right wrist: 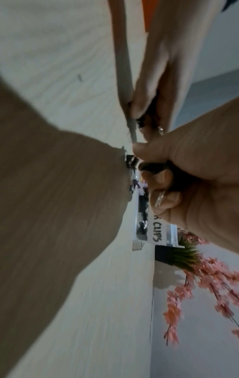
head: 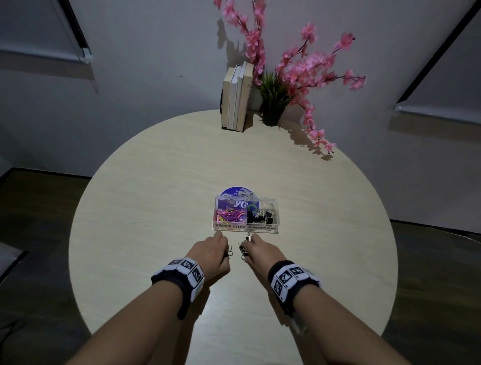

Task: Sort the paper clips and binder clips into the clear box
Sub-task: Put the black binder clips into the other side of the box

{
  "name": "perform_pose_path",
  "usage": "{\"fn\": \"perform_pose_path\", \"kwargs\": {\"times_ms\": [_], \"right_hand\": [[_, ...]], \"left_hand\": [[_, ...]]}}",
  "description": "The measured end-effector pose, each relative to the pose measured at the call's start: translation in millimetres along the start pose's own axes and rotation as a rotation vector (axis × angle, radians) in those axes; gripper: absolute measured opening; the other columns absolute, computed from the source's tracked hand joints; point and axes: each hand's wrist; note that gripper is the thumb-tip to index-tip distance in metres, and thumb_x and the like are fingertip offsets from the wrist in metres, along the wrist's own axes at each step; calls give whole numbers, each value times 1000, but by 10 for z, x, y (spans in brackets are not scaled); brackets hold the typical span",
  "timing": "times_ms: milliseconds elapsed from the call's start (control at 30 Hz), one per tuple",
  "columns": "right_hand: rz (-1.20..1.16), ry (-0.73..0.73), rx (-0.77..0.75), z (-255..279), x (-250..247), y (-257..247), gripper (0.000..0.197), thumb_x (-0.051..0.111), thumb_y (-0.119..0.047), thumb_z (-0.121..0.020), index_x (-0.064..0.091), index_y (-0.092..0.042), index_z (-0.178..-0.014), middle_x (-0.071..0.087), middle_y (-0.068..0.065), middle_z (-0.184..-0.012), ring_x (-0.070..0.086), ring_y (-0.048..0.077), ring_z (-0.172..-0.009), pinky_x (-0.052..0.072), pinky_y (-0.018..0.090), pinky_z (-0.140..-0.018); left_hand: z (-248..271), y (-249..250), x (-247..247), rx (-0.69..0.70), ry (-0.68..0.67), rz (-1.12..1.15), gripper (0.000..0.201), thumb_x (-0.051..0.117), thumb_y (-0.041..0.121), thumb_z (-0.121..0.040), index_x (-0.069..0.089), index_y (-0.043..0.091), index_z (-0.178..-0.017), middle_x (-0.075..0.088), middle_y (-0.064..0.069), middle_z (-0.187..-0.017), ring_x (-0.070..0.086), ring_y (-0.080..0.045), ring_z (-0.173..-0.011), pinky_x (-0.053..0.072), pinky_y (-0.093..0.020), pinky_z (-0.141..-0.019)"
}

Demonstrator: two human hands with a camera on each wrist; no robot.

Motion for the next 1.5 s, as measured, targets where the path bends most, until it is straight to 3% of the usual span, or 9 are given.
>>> {"fn": "perform_pose_path", "kwargs": {"times_ms": [300, 400, 500, 633, 733, 967, 1100, 1233, 1500], "right_hand": [[-102, -57, 124, 37, 68, 162, 40, 56, -24, -90, 46, -5, -124, 43, 16, -128, 59, 36, -102, 47, 38, -82], [-221, -92, 219, 42, 67, 240, 23, 67, -30, -81, 50, -15, -82, 48, 13, -101, 54, 27, -84, 39, 29, -63], [-303, -125, 260, 98, 64, 326, 43, 72, -28, -75, 32, -21, -59, 48, 8, -88, 49, 22, -75, 34, 27, -56], [-251, -108, 254, 263, 71, 359, 18, 62, -26, -80, 47, -15, -79, 47, 10, -99, 50, 25, -79, 38, 29, -69], [-210, -64, 241, 382, 132, 388, 27, 52, -20, -81, 49, -8, -106, 48, 13, -113, 56, 33, -87, 37, 31, -68], [-467, 72, 269, 494, -88, 376, 11, 52, -22, -77, 42, -17, -73, 53, 6, -84, 52, 24, -73, 41, 30, -64], [-458, 209, 159, 219, -543, 368, 15, 59, -18, -85, 47, -15, -95, 47, 5, -96, 46, 18, -85, 36, 27, -73], [-389, 329, 123, -202, -846, 262, 31, 56, -19, -88, 47, -3, -113, 48, 15, -117, 53, 30, -97, 43, 36, -83], [-91, 31, 88, -533, -665, 261, 36, 46, -9, -90, 53, -9, -126, 56, 19, -127, 56, 36, -112, 47, 38, -92]], "left_hand": [[-124, 36, -106, 64, 36, 42, 31, 46, 30, -88, 46, 10, -113, 61, -12, -112, 61, -31, -96, 38, -33, -68], [-196, 168, -117, 59, 43, 74, 29, 47, 27, -85, 47, 14, -111, 69, -10, -103, 63, -32, -91, 36, -30, -66], [-283, 298, -113, 8, 76, 93, 26, 44, 27, -88, 52, 13, -108, 69, -10, -104, 63, -32, -94, 41, -32, -69], [-353, 408, -68, -57, 124, 104, 28, 38, 31, -94, 52, 11, -109, 70, -11, -102, 65, -32, -94, 50, -37, -76], [-393, 437, -33, -75, 117, 131, 36, 43, 40, -94, 49, 12, -115, 69, -10, -108, 63, -31, -101, 50, -38, -81], [-405, 420, -24, -131, -1, 146, 40, 46, 40, -96, 44, 10, -122, 67, -9, -113, 63, -29, -105, 51, -36, -84], [-271, 353, -74, -77, -5, 106, 34, 45, 38, -93, 52, 10, -112, 69, -10, -107, 65, -31, -99, 50, -35, -81], [-152, 167, -185, -94, -26, 124, 34, 44, 38, -91, 53, 12, -110, 69, -8, -106, 65, -30, -97, 50, -35, -82], [-15, -123, -548, -172, 33, 209, 28, 41, 38, -90, 54, 17, -103, 66, -6, -89, 62, -26, -83, 43, -30, -69]]}}
Point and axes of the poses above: each hand's wrist, its own z-axis away from the middle knuckle, its own x-axis out of the palm, y = z × x
